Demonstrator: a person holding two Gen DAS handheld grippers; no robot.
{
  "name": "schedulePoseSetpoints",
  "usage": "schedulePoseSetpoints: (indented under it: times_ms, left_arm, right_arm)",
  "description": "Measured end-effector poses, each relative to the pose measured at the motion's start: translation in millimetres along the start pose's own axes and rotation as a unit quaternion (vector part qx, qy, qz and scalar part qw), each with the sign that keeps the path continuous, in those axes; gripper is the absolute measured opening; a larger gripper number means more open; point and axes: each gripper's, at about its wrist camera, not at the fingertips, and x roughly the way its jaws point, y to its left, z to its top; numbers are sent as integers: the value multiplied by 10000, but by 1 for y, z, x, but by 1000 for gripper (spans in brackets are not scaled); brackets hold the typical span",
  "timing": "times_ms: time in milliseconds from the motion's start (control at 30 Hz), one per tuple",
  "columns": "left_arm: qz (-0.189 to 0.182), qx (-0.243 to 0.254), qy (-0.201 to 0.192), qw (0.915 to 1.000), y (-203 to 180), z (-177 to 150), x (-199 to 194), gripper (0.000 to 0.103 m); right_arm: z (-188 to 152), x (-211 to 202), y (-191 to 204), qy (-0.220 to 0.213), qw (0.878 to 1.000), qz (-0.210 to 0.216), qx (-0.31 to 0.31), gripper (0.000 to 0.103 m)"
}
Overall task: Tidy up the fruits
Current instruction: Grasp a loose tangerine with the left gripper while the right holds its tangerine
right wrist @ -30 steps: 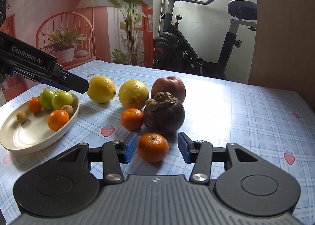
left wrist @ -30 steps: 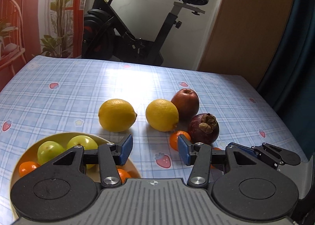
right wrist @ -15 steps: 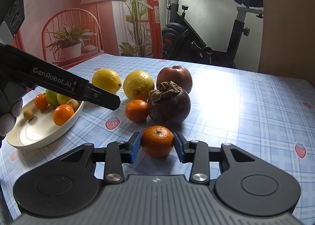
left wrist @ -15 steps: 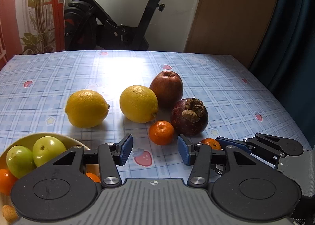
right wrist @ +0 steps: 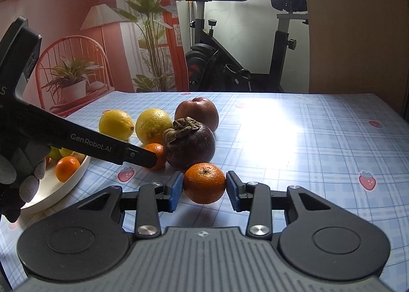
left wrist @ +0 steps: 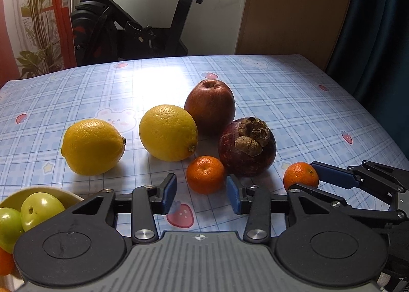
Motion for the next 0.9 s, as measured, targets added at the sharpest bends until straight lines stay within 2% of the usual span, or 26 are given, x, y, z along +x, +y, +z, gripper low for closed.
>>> schedulePoseSetpoints:
  times_ms: [433, 567, 900]
  left_arm:
    - [16, 55, -12, 10000, -2, 3, 8, 39]
    - [32, 115, -29, 9999, -5, 3, 8, 36]
    - [-42, 198, -206, 9996, -12, -2, -19, 35]
  right_arm:
    - [1, 2, -3, 59, 10000, 15, 79, 40]
    - [1, 3, -4, 80, 9999, 25, 106, 40]
    - [1, 3, -7, 64, 9998, 83, 160, 40]
